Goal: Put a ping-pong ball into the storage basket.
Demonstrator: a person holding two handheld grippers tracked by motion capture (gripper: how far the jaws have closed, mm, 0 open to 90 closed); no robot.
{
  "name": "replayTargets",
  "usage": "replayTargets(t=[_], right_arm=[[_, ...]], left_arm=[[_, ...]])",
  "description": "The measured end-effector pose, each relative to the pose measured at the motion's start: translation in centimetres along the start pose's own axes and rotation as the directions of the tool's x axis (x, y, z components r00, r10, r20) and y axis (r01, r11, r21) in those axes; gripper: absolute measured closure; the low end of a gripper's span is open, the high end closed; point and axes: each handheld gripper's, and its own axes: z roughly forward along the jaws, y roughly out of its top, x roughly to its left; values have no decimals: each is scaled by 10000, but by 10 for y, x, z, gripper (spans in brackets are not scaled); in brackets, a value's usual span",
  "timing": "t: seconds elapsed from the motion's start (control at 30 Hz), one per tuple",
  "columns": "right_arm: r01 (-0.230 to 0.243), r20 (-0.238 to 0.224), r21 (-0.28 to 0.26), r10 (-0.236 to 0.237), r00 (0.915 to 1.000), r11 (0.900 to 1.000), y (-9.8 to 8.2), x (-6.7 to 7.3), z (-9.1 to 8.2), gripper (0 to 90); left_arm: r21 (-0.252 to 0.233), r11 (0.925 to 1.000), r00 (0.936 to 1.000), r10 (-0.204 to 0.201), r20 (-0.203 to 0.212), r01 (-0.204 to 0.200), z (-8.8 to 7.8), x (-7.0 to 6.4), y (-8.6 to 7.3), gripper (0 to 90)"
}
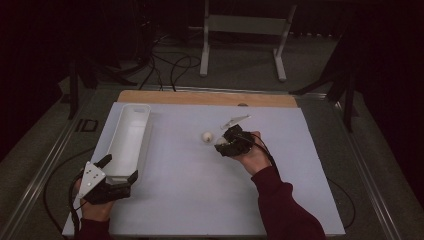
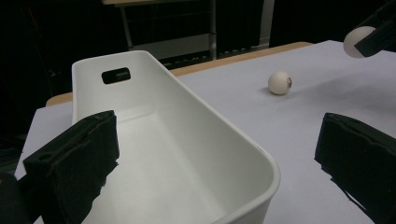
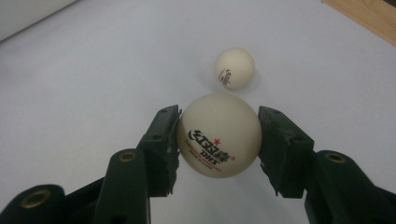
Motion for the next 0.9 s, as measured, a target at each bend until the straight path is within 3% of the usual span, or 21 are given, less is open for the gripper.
replayTargets(t=[0.9], right_arm=[[251,-306,-261,-259,9992,9993,6,9,3,500]], left_arm=[[-1,10000,10000,17,36,-17,0,0,0,6]])
